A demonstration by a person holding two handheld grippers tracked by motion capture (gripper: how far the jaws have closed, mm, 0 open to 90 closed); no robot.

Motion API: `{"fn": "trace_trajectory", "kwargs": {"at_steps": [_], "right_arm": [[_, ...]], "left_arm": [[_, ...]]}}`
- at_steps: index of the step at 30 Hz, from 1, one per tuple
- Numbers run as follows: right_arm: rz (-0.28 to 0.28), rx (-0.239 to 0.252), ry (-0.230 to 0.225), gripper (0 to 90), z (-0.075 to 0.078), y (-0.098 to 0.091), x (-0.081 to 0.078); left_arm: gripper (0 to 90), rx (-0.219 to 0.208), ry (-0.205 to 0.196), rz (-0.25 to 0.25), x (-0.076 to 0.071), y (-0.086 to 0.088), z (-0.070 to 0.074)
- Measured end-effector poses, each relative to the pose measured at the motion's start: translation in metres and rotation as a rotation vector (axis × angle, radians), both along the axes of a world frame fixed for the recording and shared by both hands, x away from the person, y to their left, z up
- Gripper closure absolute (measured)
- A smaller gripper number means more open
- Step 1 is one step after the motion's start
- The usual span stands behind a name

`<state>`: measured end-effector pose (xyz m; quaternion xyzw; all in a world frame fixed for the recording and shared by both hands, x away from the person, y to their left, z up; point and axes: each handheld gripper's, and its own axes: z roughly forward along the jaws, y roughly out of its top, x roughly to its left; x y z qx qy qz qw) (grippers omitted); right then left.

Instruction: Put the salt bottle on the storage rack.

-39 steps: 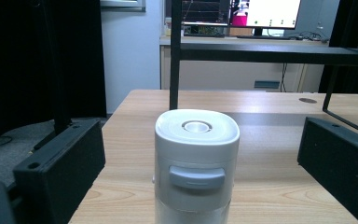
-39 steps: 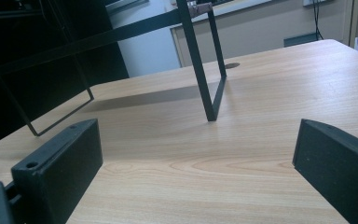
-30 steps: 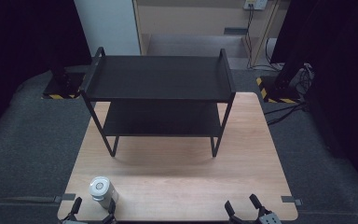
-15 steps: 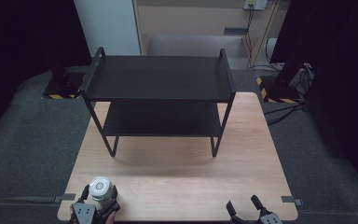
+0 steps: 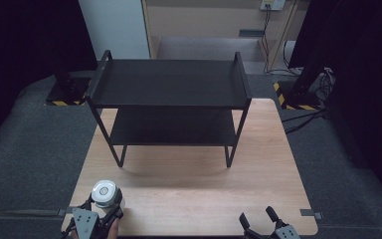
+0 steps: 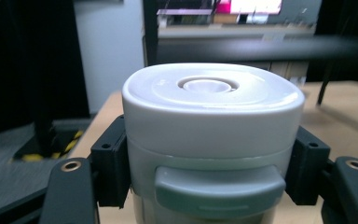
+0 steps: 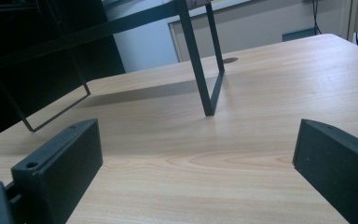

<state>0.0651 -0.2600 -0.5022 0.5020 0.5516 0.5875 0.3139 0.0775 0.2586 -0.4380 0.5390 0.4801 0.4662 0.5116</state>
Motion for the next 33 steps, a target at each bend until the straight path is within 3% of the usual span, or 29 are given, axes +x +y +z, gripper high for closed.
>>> {"fn": "trace_trajectory", "kwargs": {"at_steps": [3,5,11,20,24,33], "right_arm": [[0.004,0.001,-0.007,1.4,0.002,0.001,0.001],[0.003,0.002,-0.01,1.4,0.003,0.002,0.0],[-0.013,0.003,-0.016,1.5,0.005,-0.001,-0.002],[-0.039,0.009,-0.015,1.5,0.005,-0.009,0.0],[-0.044,0.012,-0.013,1.5,0.004,-0.012,0.003],[-0.065,0.017,-0.01,1.5,0.002,-0.02,0.009]], "left_arm": [[30.7,-0.013,-0.036,-0.017,0.015,-0.009,0.029],[30.7,-0.033,-0.037,-0.027,0.026,-0.014,0.043],[30.8,-0.05,-0.031,-0.039,0.064,-0.029,0.068],[30.8,-0.027,-0.025,-0.029,0.107,-0.054,0.086],[30.8,-0.042,-0.019,-0.022,0.124,-0.063,0.088],[30.8,-0.019,0.002,0.013,0.155,-0.071,0.088]]}}
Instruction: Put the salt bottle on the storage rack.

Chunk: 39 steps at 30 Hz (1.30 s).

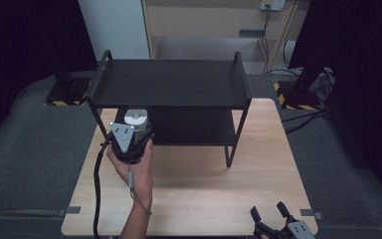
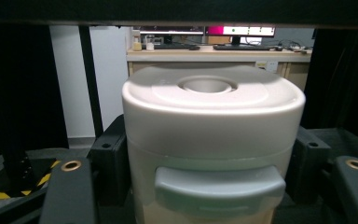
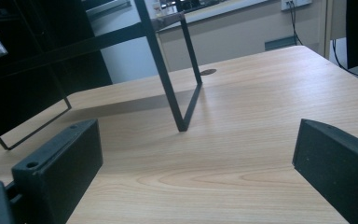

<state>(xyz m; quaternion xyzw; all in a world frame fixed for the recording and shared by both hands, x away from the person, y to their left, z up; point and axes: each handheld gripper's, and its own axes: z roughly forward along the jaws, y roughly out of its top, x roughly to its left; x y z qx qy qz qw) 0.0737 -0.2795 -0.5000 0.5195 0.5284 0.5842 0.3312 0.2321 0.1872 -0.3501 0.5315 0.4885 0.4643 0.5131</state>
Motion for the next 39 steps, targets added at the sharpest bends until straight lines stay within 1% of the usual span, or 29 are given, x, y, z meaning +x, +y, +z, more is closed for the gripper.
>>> {"fn": "trace_trajectory", "kwargs": {"at_steps": [2,6,8,12,16,22,28,32,36,39], "right_arm": [[-0.003,0.0,0.003,1.5,-0.001,-0.001,0.002],[-0.005,0.003,0.008,1.5,-0.002,-0.003,0.005],[-0.006,0.003,0.008,1.5,-0.002,-0.004,0.006],[-0.012,0.004,0.009,1.5,-0.003,-0.005,0.006],[-0.022,0.008,0.011,1.5,-0.004,-0.007,0.006],[-0.026,0.008,0.011,1.5,-0.004,-0.008,0.005],[-0.034,0.011,0.009,1.5,-0.003,-0.01,0.003],[-0.032,0.009,0.008,1.5,-0.004,-0.01,0.003],[-0.032,0.01,0.012,1.5,-0.004,-0.01,0.003],[-0.032,0.009,0.011,1.5,-0.004,-0.01,0.003]], "left_arm": [[30.8,0.003,0.005,0.006,0.006,-0.002,0.0],[30.7,0.007,0.001,0.011,0.016,-0.006,-0.002],[30.8,0.014,0.012,0.013,0.022,-0.007,-0.002],[30.7,0.001,0.012,0.018,0.031,-0.009,-0.006],[30.8,0.003,0.012,0.017,0.038,-0.013,-0.007],[30.7,-0.003,0.01,0.04,0.044,-0.014,-0.009],[30.7,0.021,-0.006,0.052,0.046,-0.017,-0.013],[30.7,0.026,-0.011,0.05,0.046,-0.018,-0.015],[30.5,0.017,-0.003,0.046,0.047,-0.015,-0.013],[30.4,0.024,-0.008,0.048,0.047,-0.016,-0.014]]}}
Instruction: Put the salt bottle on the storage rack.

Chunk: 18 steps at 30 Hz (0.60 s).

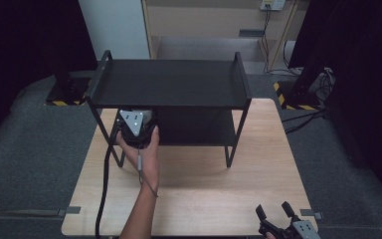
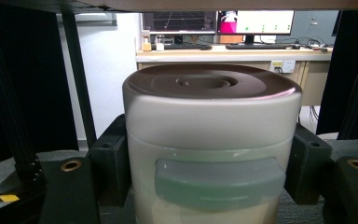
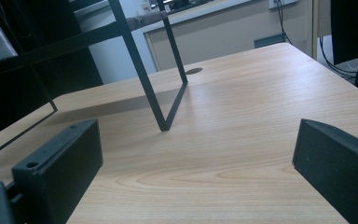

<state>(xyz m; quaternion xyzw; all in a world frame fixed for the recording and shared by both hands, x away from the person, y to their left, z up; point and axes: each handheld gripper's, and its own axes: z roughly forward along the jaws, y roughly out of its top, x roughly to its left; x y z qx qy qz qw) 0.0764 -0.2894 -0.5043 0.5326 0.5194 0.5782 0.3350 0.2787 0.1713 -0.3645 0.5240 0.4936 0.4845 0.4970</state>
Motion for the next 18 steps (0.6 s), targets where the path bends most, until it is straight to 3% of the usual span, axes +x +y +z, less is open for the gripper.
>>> {"fn": "trace_trajectory", "kwargs": {"at_steps": [3,6,10,18], "right_arm": [[0.0,0.0,-0.001,1.5,0.0,0.0,0.0],[0.002,0.001,-0.002,1.5,0.001,0.0,0.001],[0.006,0.003,-0.002,1.4,0.001,0.002,0.002],[0.011,0.0,-0.006,1.3,0.002,0.002,0.001]], "left_arm": [[28.8,0.004,-0.003,-0.004,0.0,0.0,-0.001],[20.1,0.014,-0.008,-0.016,-0.002,0.001,-0.003],[11.3,0.017,-0.032,0.002,-0.01,-0.003,-0.006],[7.0,0.017,-0.064,0.028,-0.028,-0.005,-0.008]]}}
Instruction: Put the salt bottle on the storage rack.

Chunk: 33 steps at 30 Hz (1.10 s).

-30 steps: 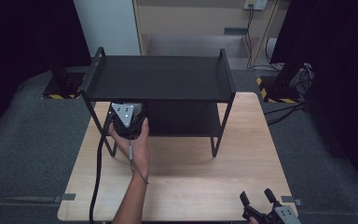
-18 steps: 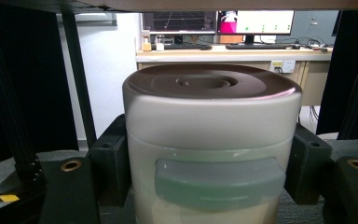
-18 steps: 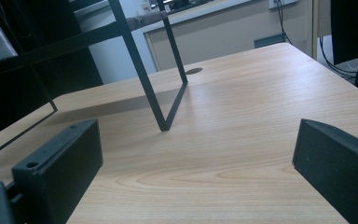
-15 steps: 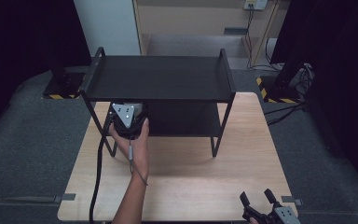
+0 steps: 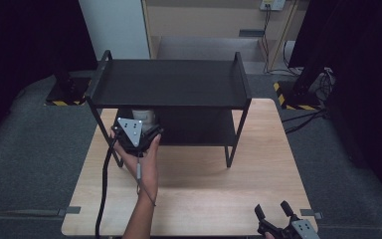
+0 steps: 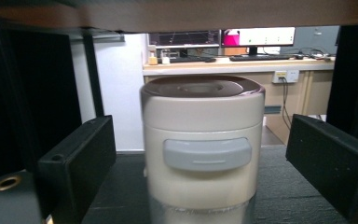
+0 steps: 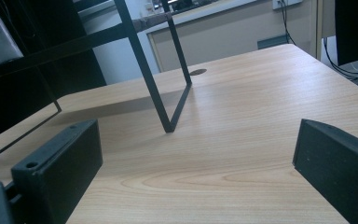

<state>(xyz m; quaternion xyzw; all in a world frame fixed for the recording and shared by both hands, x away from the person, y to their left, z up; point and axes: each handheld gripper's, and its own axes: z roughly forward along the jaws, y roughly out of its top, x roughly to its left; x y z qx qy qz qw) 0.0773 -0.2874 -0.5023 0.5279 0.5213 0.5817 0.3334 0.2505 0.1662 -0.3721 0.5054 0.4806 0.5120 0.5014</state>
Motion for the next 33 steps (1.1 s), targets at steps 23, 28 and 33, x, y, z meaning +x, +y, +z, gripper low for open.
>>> {"fn": "trace_trajectory", "kwargs": {"at_steps": [23,28,33], "right_arm": [[0.02,-0.012,-0.018,1.2,0.005,0.009,-0.002],[0.027,-0.015,-0.014,1.2,0.005,0.014,-0.003],[0.043,-0.026,-0.008,1.1,0.005,0.019,-0.002]], "left_arm": [[5.5,-0.093,-0.024,-0.121,-0.091,0.04,-0.019],[5.3,-0.095,-0.004,-0.144,-0.108,0.048,-0.03],[5.2,-0.107,0.013,-0.153,-0.117,0.057,-0.04]]}}
